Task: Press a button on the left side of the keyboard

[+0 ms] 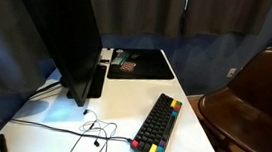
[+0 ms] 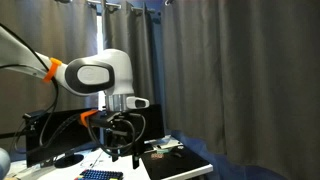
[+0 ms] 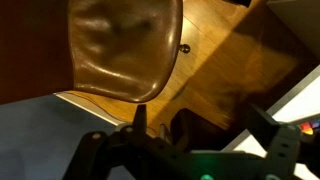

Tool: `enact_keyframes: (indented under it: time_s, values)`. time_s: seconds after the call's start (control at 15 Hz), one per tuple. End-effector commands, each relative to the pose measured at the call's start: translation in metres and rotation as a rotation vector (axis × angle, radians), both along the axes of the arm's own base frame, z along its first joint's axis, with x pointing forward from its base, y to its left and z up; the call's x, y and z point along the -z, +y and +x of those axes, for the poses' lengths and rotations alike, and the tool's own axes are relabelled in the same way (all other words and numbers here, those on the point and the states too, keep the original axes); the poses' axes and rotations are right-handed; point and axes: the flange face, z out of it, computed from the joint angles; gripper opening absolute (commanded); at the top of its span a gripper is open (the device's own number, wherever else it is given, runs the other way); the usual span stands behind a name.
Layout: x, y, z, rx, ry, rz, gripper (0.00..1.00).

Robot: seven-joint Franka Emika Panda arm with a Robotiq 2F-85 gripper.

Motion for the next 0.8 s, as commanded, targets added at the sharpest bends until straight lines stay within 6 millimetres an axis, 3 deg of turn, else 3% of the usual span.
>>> enact_keyframes:
  time_s: [0.0, 0.27, 0.33, 0.53, 0.73]
  values:
    - [-0.001, 0.000, 0.000, 0.000, 0.001, 0.000, 1.00]
    - [-0.001, 0.000, 0.000, 0.000, 0.001, 0.000, 1.00]
    - [0.003, 0.014, 0.005, -0.042, 0.006, 0.003, 1.00]
    - [0.019, 0.085, 0.017, -0.221, 0.027, 0.007, 1.00]
    - [0.034, 0.171, 0.018, -0.403, 0.020, 0.036, 1.00]
